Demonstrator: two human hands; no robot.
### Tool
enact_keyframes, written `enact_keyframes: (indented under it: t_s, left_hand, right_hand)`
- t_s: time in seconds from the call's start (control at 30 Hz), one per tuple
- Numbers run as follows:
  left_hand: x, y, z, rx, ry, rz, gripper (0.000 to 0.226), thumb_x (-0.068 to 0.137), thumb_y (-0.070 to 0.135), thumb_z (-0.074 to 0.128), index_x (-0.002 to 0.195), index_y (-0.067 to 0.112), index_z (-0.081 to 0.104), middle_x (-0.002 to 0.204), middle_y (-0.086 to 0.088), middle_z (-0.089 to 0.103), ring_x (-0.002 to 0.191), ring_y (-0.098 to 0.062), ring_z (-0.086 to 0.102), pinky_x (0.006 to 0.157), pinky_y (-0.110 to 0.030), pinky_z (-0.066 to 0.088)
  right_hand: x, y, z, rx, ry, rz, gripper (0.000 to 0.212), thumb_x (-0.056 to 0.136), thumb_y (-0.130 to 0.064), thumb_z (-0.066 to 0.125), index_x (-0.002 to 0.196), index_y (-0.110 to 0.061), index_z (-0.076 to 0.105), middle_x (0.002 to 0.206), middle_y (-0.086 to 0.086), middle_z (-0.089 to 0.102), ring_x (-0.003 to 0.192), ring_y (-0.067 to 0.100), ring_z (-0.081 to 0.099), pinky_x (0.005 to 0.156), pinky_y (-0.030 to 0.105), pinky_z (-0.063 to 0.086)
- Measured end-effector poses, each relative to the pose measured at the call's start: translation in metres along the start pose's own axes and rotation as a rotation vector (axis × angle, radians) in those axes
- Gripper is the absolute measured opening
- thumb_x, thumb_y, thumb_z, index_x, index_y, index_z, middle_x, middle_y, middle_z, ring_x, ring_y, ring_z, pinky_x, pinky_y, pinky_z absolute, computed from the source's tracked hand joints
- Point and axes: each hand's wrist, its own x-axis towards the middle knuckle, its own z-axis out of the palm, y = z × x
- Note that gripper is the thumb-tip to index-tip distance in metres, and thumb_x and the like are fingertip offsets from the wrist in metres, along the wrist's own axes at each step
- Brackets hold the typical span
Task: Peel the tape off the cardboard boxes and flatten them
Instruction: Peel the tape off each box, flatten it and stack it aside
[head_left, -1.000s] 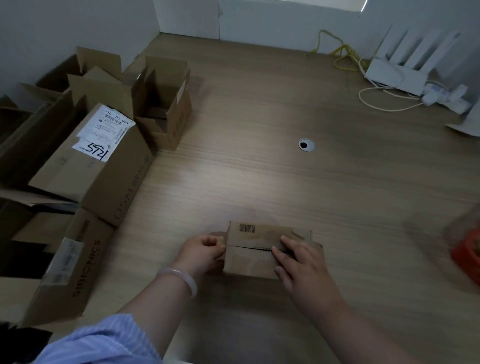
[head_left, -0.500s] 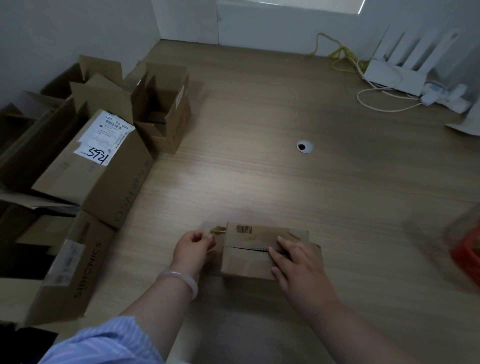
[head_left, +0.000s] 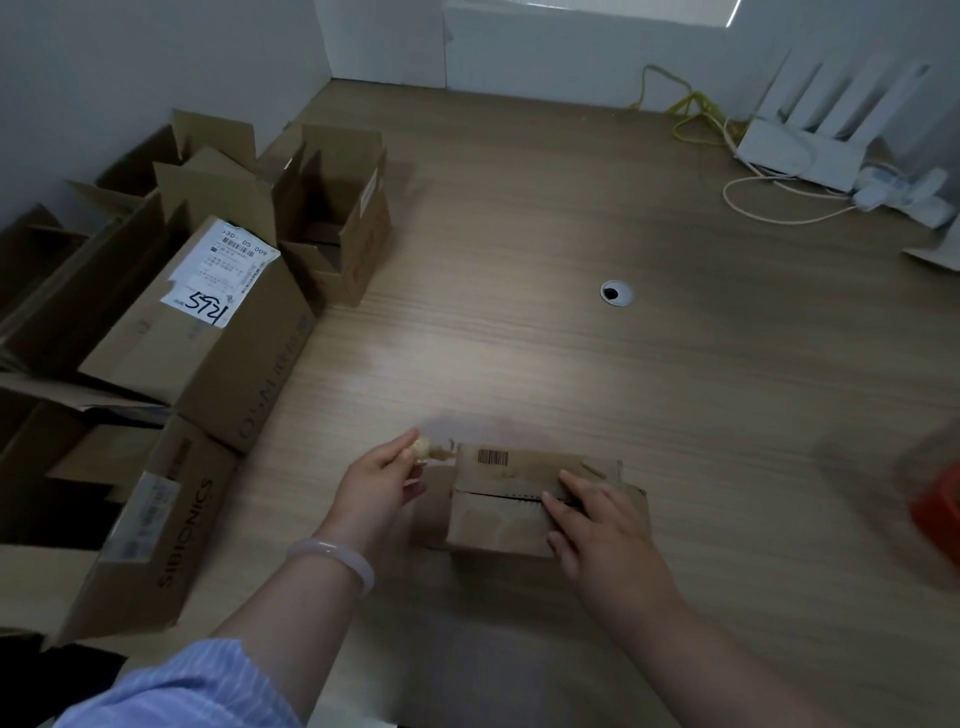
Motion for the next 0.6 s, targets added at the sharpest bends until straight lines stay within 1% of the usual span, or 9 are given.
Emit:
enact_keyframes:
  t_s: [0.07, 0.17, 0.23, 0.3, 0.37, 0.4, 0.47, 0.53, 0.6]
  left_hand:
    - [-0.014, 0.011, 0.010, 0.031, -0.081, 0.071, 0.033, 0.096, 0.001, 0.047, 0.125, 0.012, 0.059, 0.103, -0.006, 0.063, 0.085, -0.013, 0.060, 0.075, -0.021, 0.056]
    - [-0.036, 0.027, 0.032, 0.066, -0.203, 0.156, 0.025, 0.088, -0.003, 0.059, 0.108, 0.012, 0.062, 0.086, -0.008, 0.067, 0.076, -0.012, 0.065, 0.073, -0.024, 0.057]
    - [-0.049, 0.035, 0.052, 0.058, -0.267, 0.145, 0.017, 0.084, -0.005, 0.064, 0.095, 0.007, 0.060, 0.078, -0.011, 0.067, 0.067, -0.014, 0.066, 0.067, -0.025, 0.057]
    - [-0.059, 0.038, 0.073, 0.084, -0.298, 0.135, 0.012, 0.081, -0.002, 0.068, 0.089, 0.002, 0.062, 0.077, -0.012, 0.069, 0.069, -0.018, 0.066, 0.066, -0.028, 0.057]
    - [-0.068, 0.038, 0.091, 0.095, -0.318, 0.116, 0.010, 0.081, 0.002, 0.070, 0.090, 0.002, 0.066, 0.081, -0.011, 0.071, 0.076, -0.020, 0.068, 0.070, -0.028, 0.057]
    - [-0.073, 0.038, 0.100, 0.101, -0.350, 0.103, 0.010, 0.082, 0.005, 0.069, 0.092, 0.003, 0.068, 0.083, -0.010, 0.072, 0.080, -0.020, 0.069, 0.071, -0.027, 0.057]
    - [-0.080, 0.039, 0.117, 0.146, -0.433, 0.068, 0.015, 0.086, 0.011, 0.066, 0.100, 0.009, 0.070, 0.089, -0.007, 0.073, 0.086, -0.018, 0.070, 0.072, -0.024, 0.056]
    - [-0.084, 0.039, 0.129, 0.265, -0.472, 0.111, 0.020, 0.089, 0.013, 0.062, 0.108, 0.015, 0.068, 0.096, -0.002, 0.071, 0.087, -0.009, 0.067, 0.070, -0.016, 0.054]
    - [-0.084, 0.039, 0.135, 0.410, -0.472, 0.247, 0.025, 0.091, 0.014, 0.060, 0.114, 0.023, 0.064, 0.102, 0.006, 0.066, 0.086, 0.002, 0.063, 0.071, -0.011, 0.052]
  right_hand:
    - [0.003, -0.003, -0.009, 0.051, -0.011, 0.032, 0.041, 0.080, -0.039, 0.055, 0.115, -0.022, 0.069, 0.123, 0.003, 0.063, 0.107, 0.027, 0.059, 0.099, 0.033, 0.042]
    - [0.010, -0.014, -0.030, 0.246, 0.019, 0.066, 0.048, 0.085, -0.045, 0.043, 0.121, -0.021, 0.065, 0.121, -0.003, 0.064, 0.112, 0.018, 0.057, 0.101, 0.021, 0.031]
    - [0.014, -0.020, -0.044, 0.476, 0.011, 0.139, 0.047, 0.087, -0.045, 0.046, 0.125, -0.022, 0.062, 0.120, -0.009, 0.062, 0.113, 0.007, 0.054, 0.101, 0.018, 0.034]
    - [0.015, -0.022, -0.057, 0.691, 0.026, 0.272, 0.039, 0.088, -0.039, 0.058, 0.122, -0.022, 0.064, 0.112, -0.012, 0.064, 0.103, -0.004, 0.056, 0.092, 0.011, 0.039]
    - [0.012, -0.015, -0.068, 0.805, 0.095, 0.397, 0.019, 0.085, -0.025, 0.070, 0.104, -0.024, 0.071, 0.094, -0.015, 0.068, 0.087, -0.010, 0.060, 0.074, 0.004, 0.042]
    - [0.010, -0.009, -0.073, 0.838, 0.130, 0.451, 0.011, 0.083, -0.021, 0.072, 0.092, -0.027, 0.071, 0.084, -0.016, 0.068, 0.079, -0.011, 0.061, 0.068, 0.003, 0.042]
    - [0.003, 0.009, -0.080, 0.891, 0.184, 0.559, 0.014, 0.082, -0.018, 0.073, 0.079, -0.030, 0.067, 0.075, -0.015, 0.068, 0.073, -0.005, 0.063, 0.068, 0.012, 0.048]
    - [-0.007, 0.035, -0.083, 0.938, 0.249, 0.718, 0.008, 0.084, -0.017, 0.070, 0.085, -0.024, 0.071, 0.074, -0.011, 0.068, 0.069, 0.008, 0.065, 0.070, 0.027, 0.054]
    - [-0.021, 0.068, -0.089, 0.993, 0.346, 0.895, 0.013, 0.087, -0.013, 0.066, 0.098, -0.010, 0.072, 0.070, -0.004, 0.066, 0.060, 0.015, 0.060, 0.064, 0.032, 0.052]
